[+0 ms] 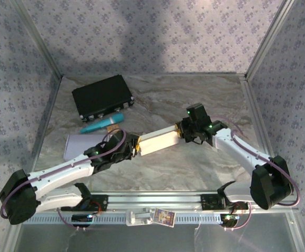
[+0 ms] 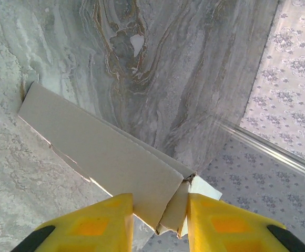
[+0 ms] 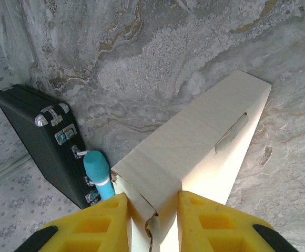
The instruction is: Fold the paper box
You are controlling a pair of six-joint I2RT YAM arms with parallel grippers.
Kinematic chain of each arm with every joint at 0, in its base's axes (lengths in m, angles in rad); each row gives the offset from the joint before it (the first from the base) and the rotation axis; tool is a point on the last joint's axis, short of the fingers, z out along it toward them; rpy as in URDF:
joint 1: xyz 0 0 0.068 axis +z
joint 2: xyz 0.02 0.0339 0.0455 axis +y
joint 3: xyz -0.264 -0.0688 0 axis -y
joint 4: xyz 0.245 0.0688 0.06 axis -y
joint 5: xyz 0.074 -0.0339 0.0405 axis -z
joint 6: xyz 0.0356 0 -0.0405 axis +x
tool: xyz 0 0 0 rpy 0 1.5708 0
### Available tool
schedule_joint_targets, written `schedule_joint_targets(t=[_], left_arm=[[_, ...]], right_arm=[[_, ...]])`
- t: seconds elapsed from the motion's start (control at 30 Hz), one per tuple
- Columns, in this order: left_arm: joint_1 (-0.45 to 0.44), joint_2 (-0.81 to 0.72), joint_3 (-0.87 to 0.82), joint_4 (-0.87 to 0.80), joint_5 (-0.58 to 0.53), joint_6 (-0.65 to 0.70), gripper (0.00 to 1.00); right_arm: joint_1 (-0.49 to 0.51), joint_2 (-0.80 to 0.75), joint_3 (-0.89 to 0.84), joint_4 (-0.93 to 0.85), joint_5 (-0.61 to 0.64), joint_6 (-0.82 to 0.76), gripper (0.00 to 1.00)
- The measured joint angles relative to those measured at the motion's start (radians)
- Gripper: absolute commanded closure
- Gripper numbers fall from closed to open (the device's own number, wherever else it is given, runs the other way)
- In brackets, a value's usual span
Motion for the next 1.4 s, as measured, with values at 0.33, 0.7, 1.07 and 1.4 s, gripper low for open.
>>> schedule_joint_targets(t=[0.33, 0.7, 1.07, 1.4], left_arm=[[-0.005, 0.004, 0.000, 0.008, -0.022, -0.001, 0.88], [-0.005, 0.006, -0.006, 0.027, -0.015, -0.001, 0.94], [-0.008, 0.006, -0.015, 0.053, 0.016, -0.005, 0.93], [-0.007, 0.026, -0.016, 0.086, 0.031, 0.016, 0.89]], right_arm=[[0.000, 0.000, 0.000, 0.000, 0.003, 0.000, 0.74], [-0.006, 0.000, 0.000, -0.002, 0.008, -0.001, 0.74], [-0.058, -0.046, -0.021, -0.054, -0.046, -0.075, 0.68], [-0.102, -0.075, -0.042, -0.080, -0.121, -0.177, 0.66]])
